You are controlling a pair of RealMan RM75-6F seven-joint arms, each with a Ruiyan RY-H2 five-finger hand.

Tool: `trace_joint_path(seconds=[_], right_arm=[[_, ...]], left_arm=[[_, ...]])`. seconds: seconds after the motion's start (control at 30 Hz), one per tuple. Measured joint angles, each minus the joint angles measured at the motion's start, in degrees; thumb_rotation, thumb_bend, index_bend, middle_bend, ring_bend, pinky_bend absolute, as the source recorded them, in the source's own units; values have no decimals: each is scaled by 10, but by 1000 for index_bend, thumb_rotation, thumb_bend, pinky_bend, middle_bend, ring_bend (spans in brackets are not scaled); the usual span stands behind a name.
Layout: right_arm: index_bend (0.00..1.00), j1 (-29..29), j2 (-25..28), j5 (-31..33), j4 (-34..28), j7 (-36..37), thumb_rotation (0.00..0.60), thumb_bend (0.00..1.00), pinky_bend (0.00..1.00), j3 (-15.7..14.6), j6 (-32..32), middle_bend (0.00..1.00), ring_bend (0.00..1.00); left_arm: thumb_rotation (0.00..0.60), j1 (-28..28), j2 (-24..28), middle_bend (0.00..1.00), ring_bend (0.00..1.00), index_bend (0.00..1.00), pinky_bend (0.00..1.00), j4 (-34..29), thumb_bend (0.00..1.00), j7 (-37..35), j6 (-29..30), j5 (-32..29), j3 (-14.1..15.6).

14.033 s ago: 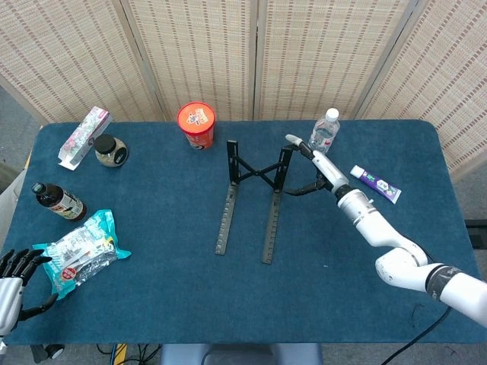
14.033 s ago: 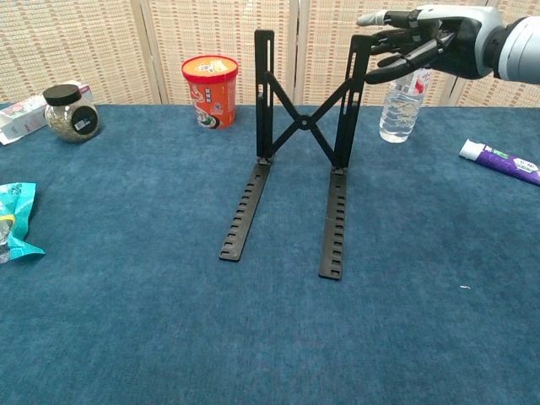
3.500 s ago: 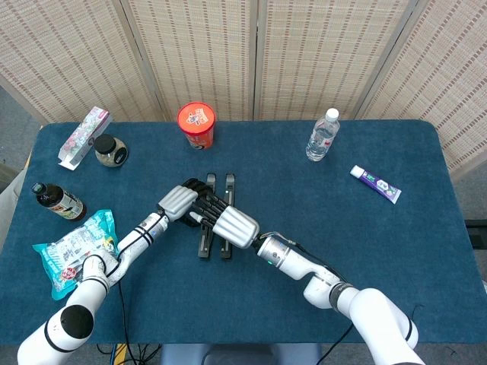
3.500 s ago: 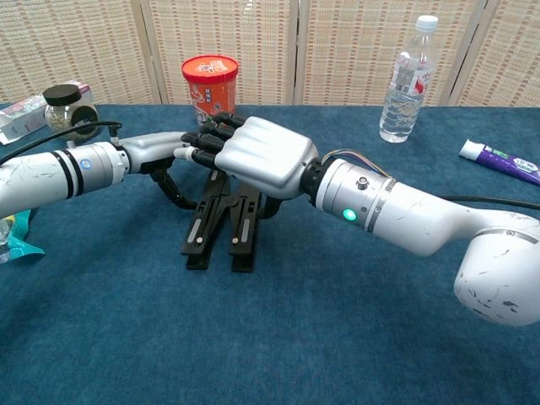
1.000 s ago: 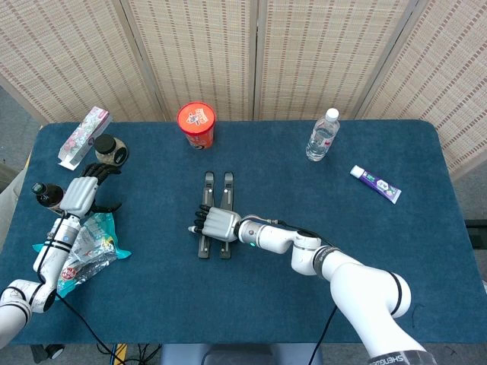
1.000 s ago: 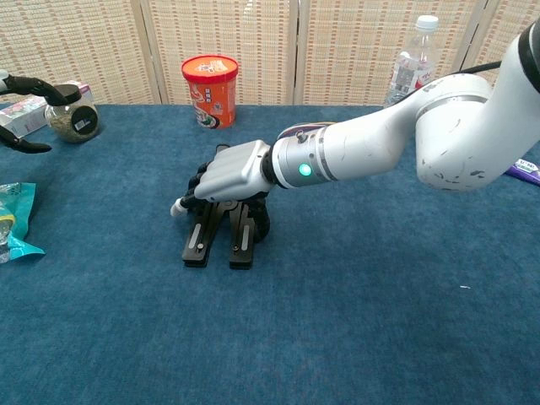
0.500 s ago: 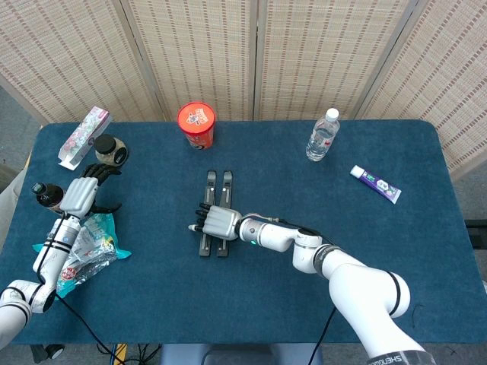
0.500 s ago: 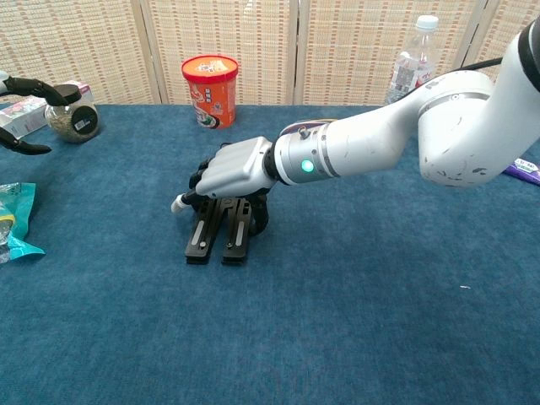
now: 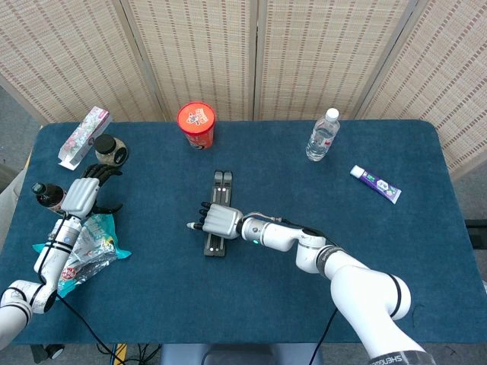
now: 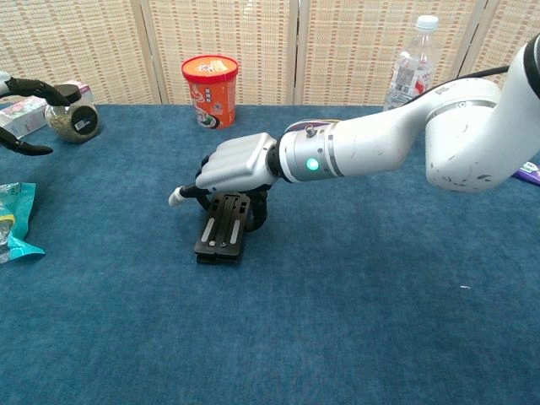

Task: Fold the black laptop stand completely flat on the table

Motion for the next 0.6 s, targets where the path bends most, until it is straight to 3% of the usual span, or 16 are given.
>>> trace_joint_path(seconds=[0.17, 0.3, 0.43, 0.6], right_arm=[[86, -1, 4, 2, -4, 4, 600, 207, 125, 1, 3, 449, 161], [0, 0, 11, 8, -18, 5, 600, 204, 101, 4, -8, 180, 22], [0, -3, 27, 22, -47, -4, 600, 200, 27, 17, -8, 24, 0], [0, -18, 55, 48, -91, -35, 600, 177, 0, 40, 3, 0, 0]], left_arm=[[600, -1, 1, 172, 98, 224, 39, -3, 162, 2, 1, 1, -1], [600, -1, 2, 172, 98, 224, 40, -7, 161, 4, 2, 1, -2], [600, -2, 5, 170, 98, 223, 41, -12, 161, 7, 2, 2, -2], [600, -3, 10, 170, 98, 223, 40, -24, 162, 15, 6, 5, -2]])
